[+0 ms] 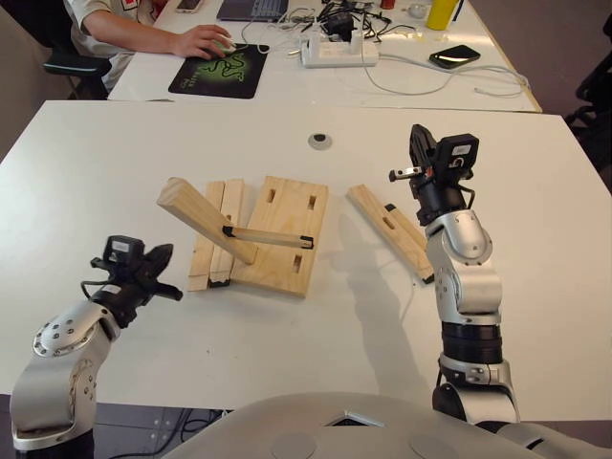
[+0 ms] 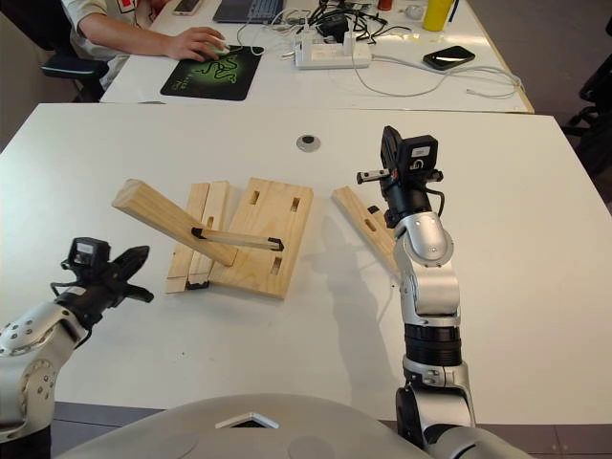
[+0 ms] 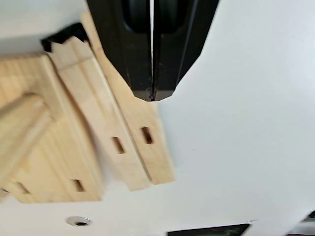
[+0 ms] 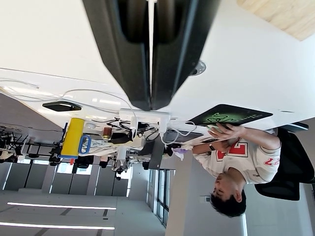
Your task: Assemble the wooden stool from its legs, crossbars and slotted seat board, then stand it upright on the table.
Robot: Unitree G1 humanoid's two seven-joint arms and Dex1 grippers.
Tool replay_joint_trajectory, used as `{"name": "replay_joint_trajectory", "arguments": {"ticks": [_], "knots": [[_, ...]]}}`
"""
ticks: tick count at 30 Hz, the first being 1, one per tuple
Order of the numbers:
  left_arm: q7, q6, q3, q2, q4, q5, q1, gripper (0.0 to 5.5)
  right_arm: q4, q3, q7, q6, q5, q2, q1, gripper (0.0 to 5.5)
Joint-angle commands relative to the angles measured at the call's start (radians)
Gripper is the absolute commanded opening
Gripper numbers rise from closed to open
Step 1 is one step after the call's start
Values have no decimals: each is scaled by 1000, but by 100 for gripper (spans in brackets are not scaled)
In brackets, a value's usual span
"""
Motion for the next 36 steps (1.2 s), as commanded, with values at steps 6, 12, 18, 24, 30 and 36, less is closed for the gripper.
{"name": "replay_joint_trajectory", "arguments": {"ticks": [6,12,18,24,30,36], "knots": [[33,3,-82,73,-109,100,66,88,-11,1,14,11,7,-4,3,0],[62,1,-159,51,-118,133,105,176,-7,4,16,12,4,-3,-2,0],[59,-23,-156,98,-86,190,135,271,-10,3,20,16,5,-5,2,0],[51,-55,-176,121,-69,242,153,360,-12,5,16,17,2,0,5,0],[63,-82,-201,114,-21,284,136,397,-15,9,16,18,1,3,8,0],[80,-131,-244,99,72,327,71,397,-15,16,18,20,0,6,5,0]]}}
